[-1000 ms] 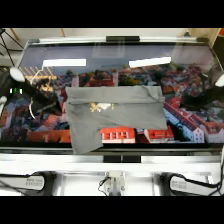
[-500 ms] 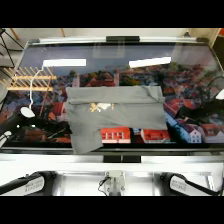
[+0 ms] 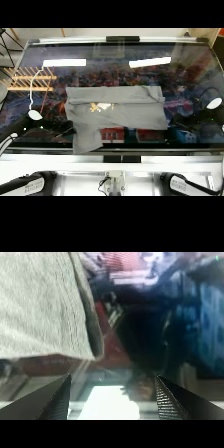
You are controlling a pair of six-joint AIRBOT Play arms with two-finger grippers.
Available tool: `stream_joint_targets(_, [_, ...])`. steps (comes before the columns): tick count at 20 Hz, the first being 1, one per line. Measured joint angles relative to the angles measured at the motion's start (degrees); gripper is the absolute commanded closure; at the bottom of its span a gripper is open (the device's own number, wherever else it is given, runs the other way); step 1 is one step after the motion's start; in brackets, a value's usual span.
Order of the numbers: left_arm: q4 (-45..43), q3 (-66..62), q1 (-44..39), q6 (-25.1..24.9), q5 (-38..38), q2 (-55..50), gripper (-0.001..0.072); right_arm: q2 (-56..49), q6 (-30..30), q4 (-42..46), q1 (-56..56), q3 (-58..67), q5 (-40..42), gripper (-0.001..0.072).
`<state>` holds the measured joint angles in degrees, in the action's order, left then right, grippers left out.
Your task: Fold the shirts.
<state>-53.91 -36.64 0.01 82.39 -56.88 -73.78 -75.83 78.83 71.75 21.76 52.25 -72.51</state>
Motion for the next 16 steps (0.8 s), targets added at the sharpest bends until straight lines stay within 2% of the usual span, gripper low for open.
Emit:
stream_joint_targets(1, [0.0, 0.0, 0.0, 0.1, 0.2, 0.0, 0.0674, -0.6, 0.0, -1.2, 0.0, -0.9, 1.1, 0.0072])
stream_joint_targets(3, [0.1, 0.1, -0.2, 0.3, 0.5, 0.0, 0.0674, -2.3, -0.3, -4.0, -0.1, -2.0, 2.8, 0.0163])
stream_joint_targets(6, [0.0, 0.1, -0.3, 0.3, 0.5, 0.2, 0.0674, -4.7, -1.6, -8.4, -0.1, -2.9, 4.6, 0.0164])
stream_joint_targets(7, [0.0, 0.1, -0.3, 0.3, 0.5, 0.3, 0.0674, -5.2, -2.0, -9.7, 0.0, -3.0, 4.9, 0.0204])
stream_joint_targets(8, [0.0, 0.1, -0.3, 0.3, 0.5, 0.3, 0.0674, -5.6, -2.2, -10.6, 0.0, -3.1, 5.5, 0.0275])
stream_joint_targets(10, [0.0, 0.1, -0.3, 0.3, 0.5, 0.4, 0.0674, -6.1, -2.6, -11.6, -0.2, -3.3, 6.6, 0.0280])
stream_joint_targets(12, [0.0, 0.1, -0.3, 0.0, 0.5, 0.4, 0.0674, -6.7, -3.2, -12.0, -1.0, -3.4, 7.3, 0.0485])
stream_joint_targets(13, [0.0, 0.1, -0.3, -0.2, 0.5, 0.4, 0.0674, -6.9, -3.5, -11.6, -1.7, -3.4, 7.4, 0.0646])
stream_joint_targets(16, [-0.9, -1.4, -0.3, -1.2, 1.3, 0.3, 0.0675, -7.2, -5.6, -10.7, -4.0, -2.8, 7.1, 0.0660])
